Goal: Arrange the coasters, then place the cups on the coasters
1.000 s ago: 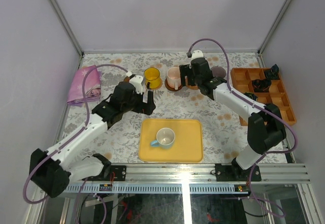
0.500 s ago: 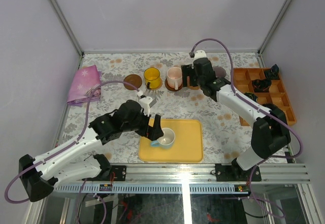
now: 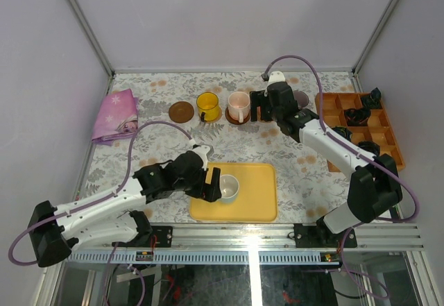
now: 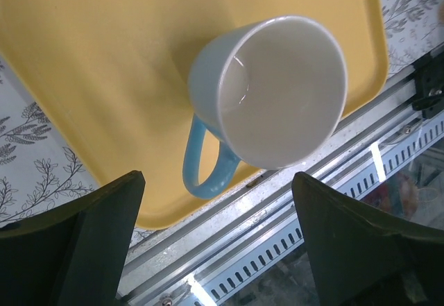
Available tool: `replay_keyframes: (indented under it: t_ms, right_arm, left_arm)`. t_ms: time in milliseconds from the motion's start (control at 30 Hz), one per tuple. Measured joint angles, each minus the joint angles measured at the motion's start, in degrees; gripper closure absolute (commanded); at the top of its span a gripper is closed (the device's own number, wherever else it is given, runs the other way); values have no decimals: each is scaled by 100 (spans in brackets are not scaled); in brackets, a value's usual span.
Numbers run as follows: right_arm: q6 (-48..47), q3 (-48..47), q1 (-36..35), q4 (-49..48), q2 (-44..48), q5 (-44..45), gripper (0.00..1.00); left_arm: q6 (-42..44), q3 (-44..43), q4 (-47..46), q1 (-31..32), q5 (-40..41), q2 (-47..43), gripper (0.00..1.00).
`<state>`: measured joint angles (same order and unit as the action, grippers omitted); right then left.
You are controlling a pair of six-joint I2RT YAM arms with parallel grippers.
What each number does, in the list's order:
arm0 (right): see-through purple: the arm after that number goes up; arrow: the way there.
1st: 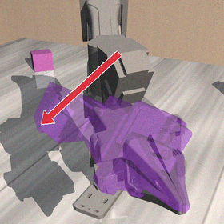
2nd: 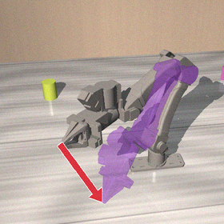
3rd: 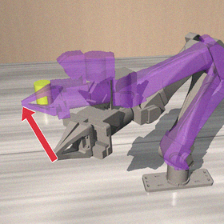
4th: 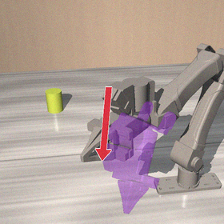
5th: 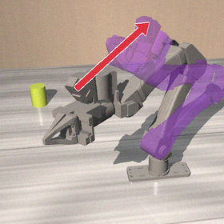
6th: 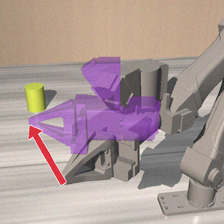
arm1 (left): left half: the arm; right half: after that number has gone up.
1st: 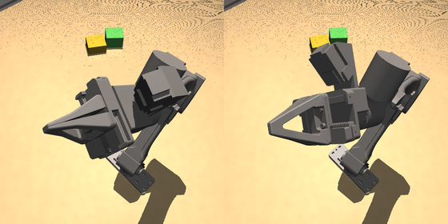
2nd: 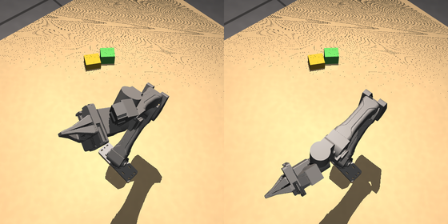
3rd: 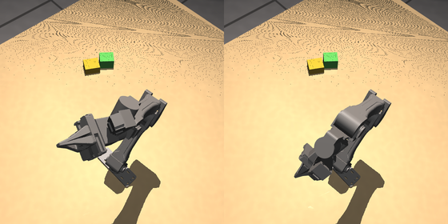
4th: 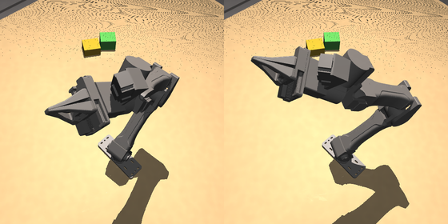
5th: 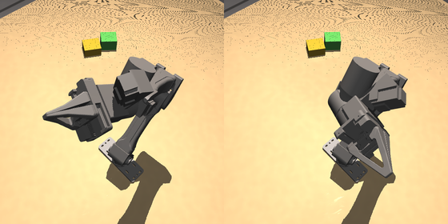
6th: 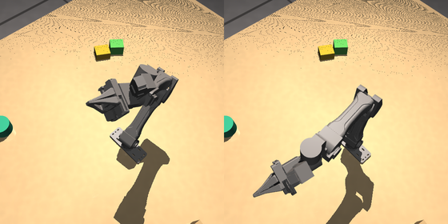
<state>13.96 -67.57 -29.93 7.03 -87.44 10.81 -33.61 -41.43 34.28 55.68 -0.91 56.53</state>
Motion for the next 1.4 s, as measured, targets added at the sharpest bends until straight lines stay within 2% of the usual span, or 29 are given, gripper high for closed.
replay_keyframes:
  t_ms: [267,533,833,1167,1400]
  right_arm:
    - [11,48,0,-2,61,-15,16]
    - [59,70,0,0,61,-151,16]
    - [68,74,0,2,61,-175,16]
    - [66,173,0,26,61,-348,16]
    - [66,361,0,46,72,-426,16]
  left_arm:
    - [-55,249,-48,201,96,138,14]
    - [59,396,-262,247,284,343,22]
    - [719,398,-555,247,518,627,36]
    - [1475,232,-920,247,356,1019,38]
    - [1965,188,-1250,247,85,1082,50]
